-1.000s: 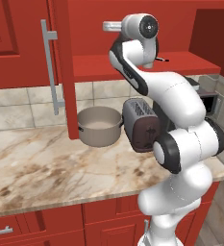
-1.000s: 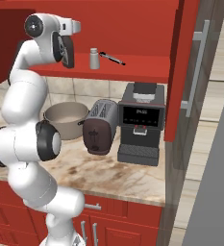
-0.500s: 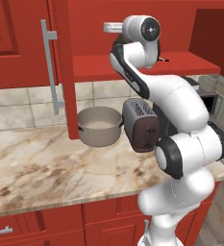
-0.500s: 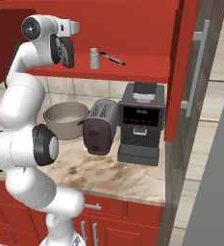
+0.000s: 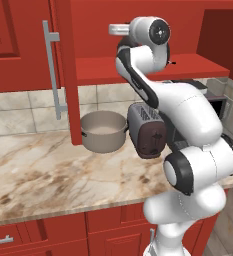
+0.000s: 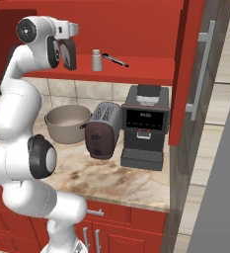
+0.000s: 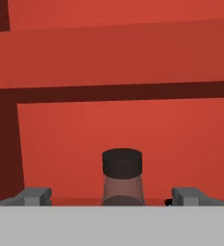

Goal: Pick the shaker and syrup bottle from the counter and place them in the cabinet.

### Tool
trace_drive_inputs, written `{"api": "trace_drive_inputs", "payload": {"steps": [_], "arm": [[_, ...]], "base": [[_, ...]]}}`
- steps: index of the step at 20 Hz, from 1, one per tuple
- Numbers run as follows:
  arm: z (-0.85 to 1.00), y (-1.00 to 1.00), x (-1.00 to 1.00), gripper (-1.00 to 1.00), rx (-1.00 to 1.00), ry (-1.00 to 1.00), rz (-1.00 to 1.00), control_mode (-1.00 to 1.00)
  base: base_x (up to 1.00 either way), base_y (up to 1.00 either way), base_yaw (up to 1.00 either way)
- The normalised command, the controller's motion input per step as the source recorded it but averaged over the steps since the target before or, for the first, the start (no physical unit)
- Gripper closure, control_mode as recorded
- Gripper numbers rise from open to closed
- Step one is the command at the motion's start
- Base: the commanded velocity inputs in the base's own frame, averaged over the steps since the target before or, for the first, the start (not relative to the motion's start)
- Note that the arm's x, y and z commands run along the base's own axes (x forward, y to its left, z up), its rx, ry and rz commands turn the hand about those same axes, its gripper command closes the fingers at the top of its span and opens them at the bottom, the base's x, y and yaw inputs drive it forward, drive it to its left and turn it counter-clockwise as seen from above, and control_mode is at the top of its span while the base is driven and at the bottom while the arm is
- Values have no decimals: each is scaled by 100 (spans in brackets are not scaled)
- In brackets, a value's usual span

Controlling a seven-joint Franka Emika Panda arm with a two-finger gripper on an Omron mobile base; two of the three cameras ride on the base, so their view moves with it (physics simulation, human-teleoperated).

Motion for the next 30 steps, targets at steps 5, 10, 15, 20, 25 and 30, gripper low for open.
{"api": "trace_drive_inputs", "payload": {"steps": [5, 10, 15, 20, 25, 30], "arm": [[0, 0, -32, -100, 0, 0, 0, -100], [0, 0, -33, -100, 0, 0, 0, -100], [0, 0, -39, -100, 0, 0, 0, -100], [0, 0, -46, -100, 0, 0, 0, -100], [0, 0, -54, -100, 0, 0, 0, -100], [0, -10, -61, -100, 0, -2, 0, -100]], "base": [[0, 0, 0], [0, 0, 0], [0, 0, 0], [0, 0, 0], [0, 0, 0], [0, 0, 0]]}}
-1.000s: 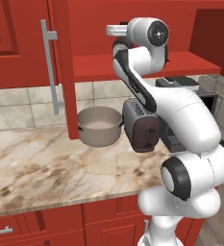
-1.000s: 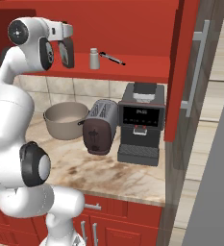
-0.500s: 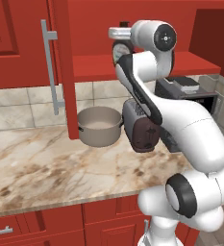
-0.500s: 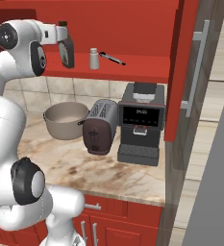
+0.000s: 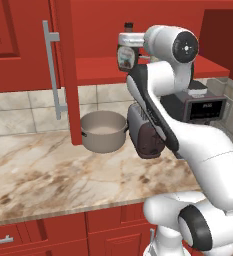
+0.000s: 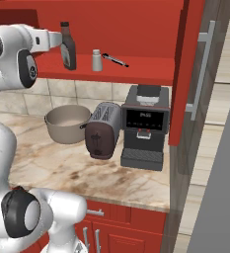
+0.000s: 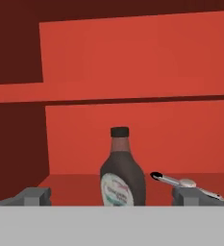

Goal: Pick the shaker and syrup bottle from the counter and place them in the cabinet.

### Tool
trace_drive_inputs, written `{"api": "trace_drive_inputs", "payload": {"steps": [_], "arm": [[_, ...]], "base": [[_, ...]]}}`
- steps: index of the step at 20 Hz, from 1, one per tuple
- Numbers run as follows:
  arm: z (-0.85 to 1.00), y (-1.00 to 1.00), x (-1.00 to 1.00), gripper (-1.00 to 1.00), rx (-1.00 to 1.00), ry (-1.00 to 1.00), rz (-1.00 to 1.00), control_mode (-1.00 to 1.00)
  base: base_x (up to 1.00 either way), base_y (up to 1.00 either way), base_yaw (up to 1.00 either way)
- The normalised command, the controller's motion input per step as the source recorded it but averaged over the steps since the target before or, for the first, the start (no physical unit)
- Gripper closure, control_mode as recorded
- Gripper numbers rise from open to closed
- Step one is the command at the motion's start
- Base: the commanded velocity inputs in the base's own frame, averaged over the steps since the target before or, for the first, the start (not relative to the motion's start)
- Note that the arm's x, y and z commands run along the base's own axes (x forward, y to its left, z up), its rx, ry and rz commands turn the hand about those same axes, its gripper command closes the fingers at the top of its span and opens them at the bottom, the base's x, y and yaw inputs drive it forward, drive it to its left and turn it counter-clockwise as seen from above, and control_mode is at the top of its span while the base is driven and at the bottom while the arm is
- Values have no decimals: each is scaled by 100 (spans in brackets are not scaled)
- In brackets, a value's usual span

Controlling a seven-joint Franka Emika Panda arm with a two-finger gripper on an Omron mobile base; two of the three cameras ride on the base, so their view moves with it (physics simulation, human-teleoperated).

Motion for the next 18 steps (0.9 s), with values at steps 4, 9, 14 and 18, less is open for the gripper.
{"api": "trace_drive_inputs", "payload": {"steps": [4, 9, 14, 18], "arm": [[0, -18, -66, -100, 0, -5, 0, -100], [0, -18, -68, -100, -1, -7, -1, -100], [-2, -5, -70, -100, -2, -8, -4, -100], [-4, 0, -71, -100, -2, -10, -5, -100]], "base": [[0, 0, 0], [0, 0, 0], [0, 0, 0], [0, 0, 0]]}}
